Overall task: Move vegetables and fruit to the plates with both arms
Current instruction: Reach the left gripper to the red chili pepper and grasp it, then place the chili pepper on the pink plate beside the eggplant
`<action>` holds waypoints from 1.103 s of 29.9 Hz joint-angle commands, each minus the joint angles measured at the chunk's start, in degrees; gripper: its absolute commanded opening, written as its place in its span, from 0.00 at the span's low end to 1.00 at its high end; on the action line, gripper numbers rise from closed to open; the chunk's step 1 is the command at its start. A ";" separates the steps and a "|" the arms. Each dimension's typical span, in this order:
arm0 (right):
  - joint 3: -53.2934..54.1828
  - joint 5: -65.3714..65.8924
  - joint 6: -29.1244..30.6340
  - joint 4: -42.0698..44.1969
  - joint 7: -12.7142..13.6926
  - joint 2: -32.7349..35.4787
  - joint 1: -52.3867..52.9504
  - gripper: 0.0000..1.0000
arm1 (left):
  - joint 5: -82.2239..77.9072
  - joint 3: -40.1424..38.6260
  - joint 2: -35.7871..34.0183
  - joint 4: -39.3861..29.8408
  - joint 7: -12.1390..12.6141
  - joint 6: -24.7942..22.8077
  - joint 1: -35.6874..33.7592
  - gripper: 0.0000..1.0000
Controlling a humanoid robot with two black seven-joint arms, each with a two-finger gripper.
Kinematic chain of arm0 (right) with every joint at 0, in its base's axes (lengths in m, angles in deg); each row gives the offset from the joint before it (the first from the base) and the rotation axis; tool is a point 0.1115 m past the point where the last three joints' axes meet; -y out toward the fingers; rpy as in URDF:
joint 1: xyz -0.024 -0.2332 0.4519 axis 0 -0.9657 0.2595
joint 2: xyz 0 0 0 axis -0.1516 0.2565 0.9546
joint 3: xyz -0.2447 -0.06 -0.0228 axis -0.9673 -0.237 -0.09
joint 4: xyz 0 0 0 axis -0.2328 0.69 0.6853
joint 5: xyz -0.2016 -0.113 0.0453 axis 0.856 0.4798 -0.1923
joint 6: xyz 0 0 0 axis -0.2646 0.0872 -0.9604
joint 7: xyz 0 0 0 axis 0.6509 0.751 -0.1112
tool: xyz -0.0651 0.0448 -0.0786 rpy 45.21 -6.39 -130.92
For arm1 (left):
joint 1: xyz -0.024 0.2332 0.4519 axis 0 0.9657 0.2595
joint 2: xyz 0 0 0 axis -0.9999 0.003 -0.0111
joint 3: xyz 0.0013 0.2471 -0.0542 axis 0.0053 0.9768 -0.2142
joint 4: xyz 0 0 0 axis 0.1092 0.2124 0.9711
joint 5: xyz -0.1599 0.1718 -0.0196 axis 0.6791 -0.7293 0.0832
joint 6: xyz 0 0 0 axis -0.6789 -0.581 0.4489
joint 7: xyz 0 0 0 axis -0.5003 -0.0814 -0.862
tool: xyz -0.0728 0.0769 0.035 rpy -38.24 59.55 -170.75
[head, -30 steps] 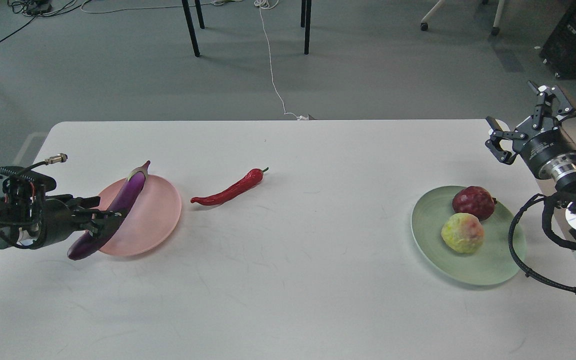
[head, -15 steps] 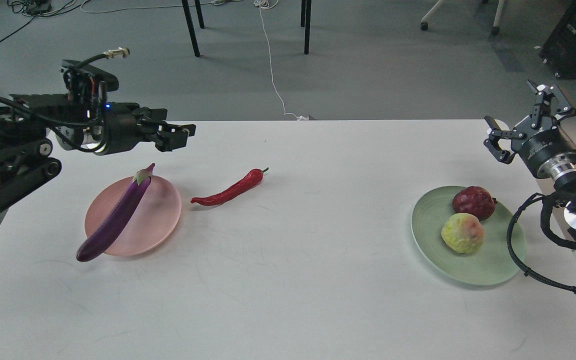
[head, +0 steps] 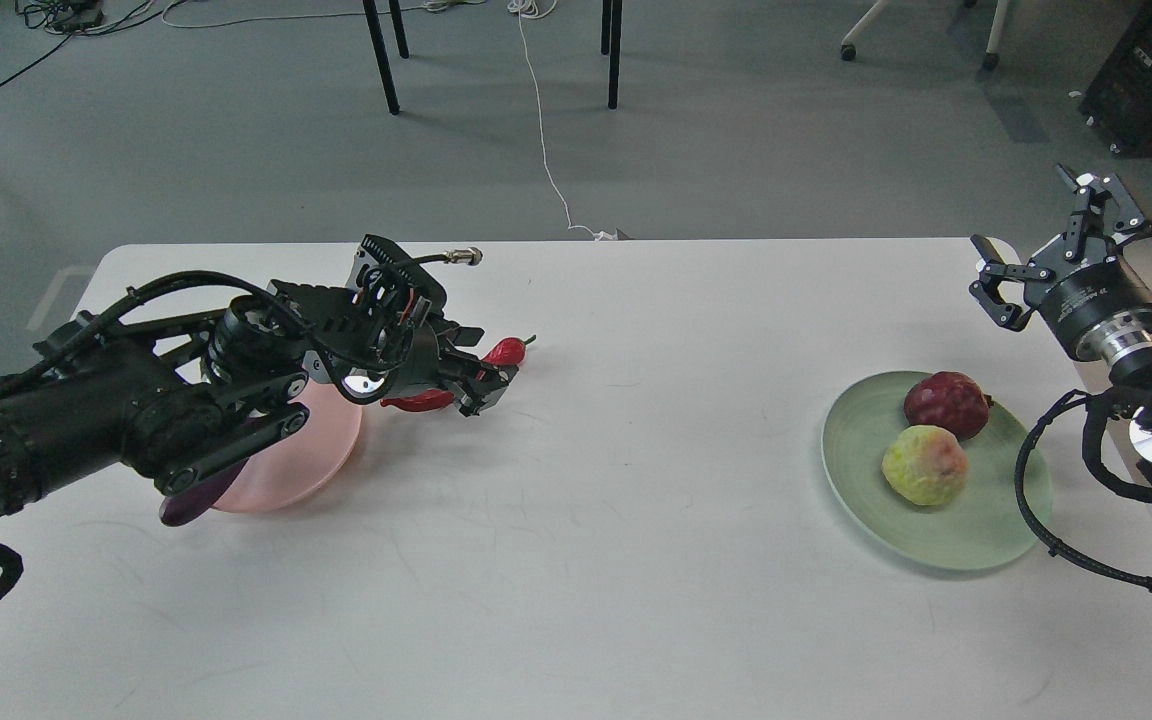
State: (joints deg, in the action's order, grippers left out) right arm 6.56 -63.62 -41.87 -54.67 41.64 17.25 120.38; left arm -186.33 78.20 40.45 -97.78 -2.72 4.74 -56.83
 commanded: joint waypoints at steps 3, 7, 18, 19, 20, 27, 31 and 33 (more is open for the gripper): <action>-0.03 0.00 0.00 0.00 0.01 0.07 -0.08 0.98 | -0.01 0.11 0.25 2.70 0.02 0.14 2.56 0.59; 0.05 0.00 0.00 0.09 0.01 0.07 -0.70 0.98 | -0.01 0.46 0.34 2.79 0.20 0.05 3.35 0.54; 0.93 -0.09 0.00 0.00 -0.08 -0.28 -0.78 0.98 | 0.51 1.07 1.57 5.43 3.89 0.05 3.97 0.32; 0.93 0.00 0.00 0.00 -0.08 -0.28 -0.78 0.98 | 0.60 0.99 1.48 5.34 3.80 0.05 4.14 0.26; 0.93 0.00 0.00 0.00 -0.08 -0.28 -0.78 0.98 | 0.60 0.98 1.39 5.26 3.71 -0.04 4.14 0.21; 0.93 -0.09 0.00 0.18 -0.08 -0.02 -0.78 0.98 | 5.87 0.55 -1.15 0.87 3.36 -0.39 4.14 0.11; 0.93 -0.09 0.00 0.27 -0.08 0.07 -0.78 0.98 | 6.32 -0.42 -6.67 -6.32 3.54 -0.30 4.06 0.11; 0.93 -0.09 0.00 0.35 -0.08 0.16 -0.78 0.98 | 6.75 -1.73 -12.82 -13.34 3.71 -0.39 3.97 0.12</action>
State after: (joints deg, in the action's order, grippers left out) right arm 7.49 -63.67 -41.87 -54.42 41.55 17.30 119.60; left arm -180.11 77.96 34.70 -102.70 0.69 4.39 -52.70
